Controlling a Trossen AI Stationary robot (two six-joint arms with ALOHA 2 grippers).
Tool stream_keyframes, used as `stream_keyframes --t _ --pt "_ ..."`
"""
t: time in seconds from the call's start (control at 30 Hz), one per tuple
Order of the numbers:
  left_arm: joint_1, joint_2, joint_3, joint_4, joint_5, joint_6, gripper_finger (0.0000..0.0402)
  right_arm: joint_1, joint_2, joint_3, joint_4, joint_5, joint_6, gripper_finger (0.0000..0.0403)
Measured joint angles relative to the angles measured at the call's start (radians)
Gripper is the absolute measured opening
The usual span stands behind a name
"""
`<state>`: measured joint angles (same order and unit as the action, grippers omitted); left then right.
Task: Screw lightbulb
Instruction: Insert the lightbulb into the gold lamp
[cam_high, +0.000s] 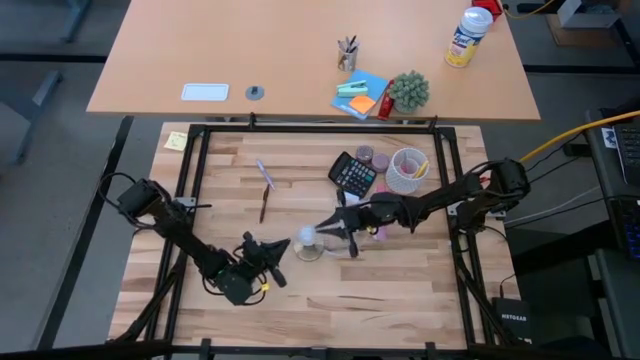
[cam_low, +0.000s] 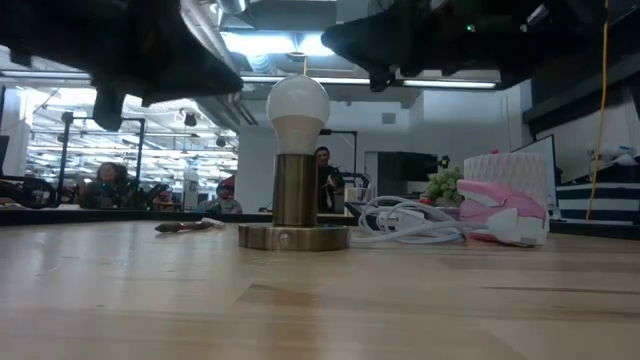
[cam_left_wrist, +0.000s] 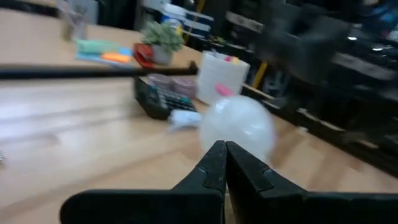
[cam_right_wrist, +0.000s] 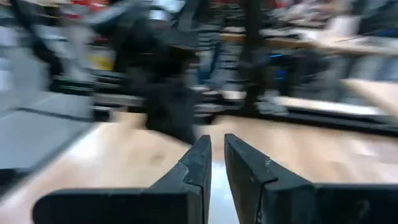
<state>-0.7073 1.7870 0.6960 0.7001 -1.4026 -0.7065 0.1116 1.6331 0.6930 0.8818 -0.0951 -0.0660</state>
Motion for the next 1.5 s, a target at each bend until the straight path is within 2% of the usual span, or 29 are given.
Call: stream_keyframes --t 0.17,0.27,0.37,0.87,1.37,1.5 --pt "-0.004 0.0 0.0 0.024 0.129 -0.022 0.0 -0.008 0.006 0.001 -0.033 0.198 -0.072 0.0051" --pt "0.018 0.011 0.0 0.041 0.221 -0.023 0.0 -0.017 0.033 0.001 -0.058 0.214 -0.073 0.0051" --pt "0.039 0.021 0.002 0.053 0.253 -0.019 0.0 -0.022 0.061 0.001 -0.058 0.195 -0.066 0.0051" --pt "0.092 0.021 0.002 0.075 0.253 0.053 0.0 -0.02 0.084 0.001 -0.07 0.062 0.0 0.0051" --pt "0.091 0.022 0.001 0.05 0.118 0.051 0.0 -0.021 0.083 -0.001 -0.08 -0.093 0.071 0.0051" --pt "0.097 0.022 0.002 0.007 0.095 -0.021 0.0 -0.017 0.083 -0.001 -0.079 -0.144 0.071 0.0051"
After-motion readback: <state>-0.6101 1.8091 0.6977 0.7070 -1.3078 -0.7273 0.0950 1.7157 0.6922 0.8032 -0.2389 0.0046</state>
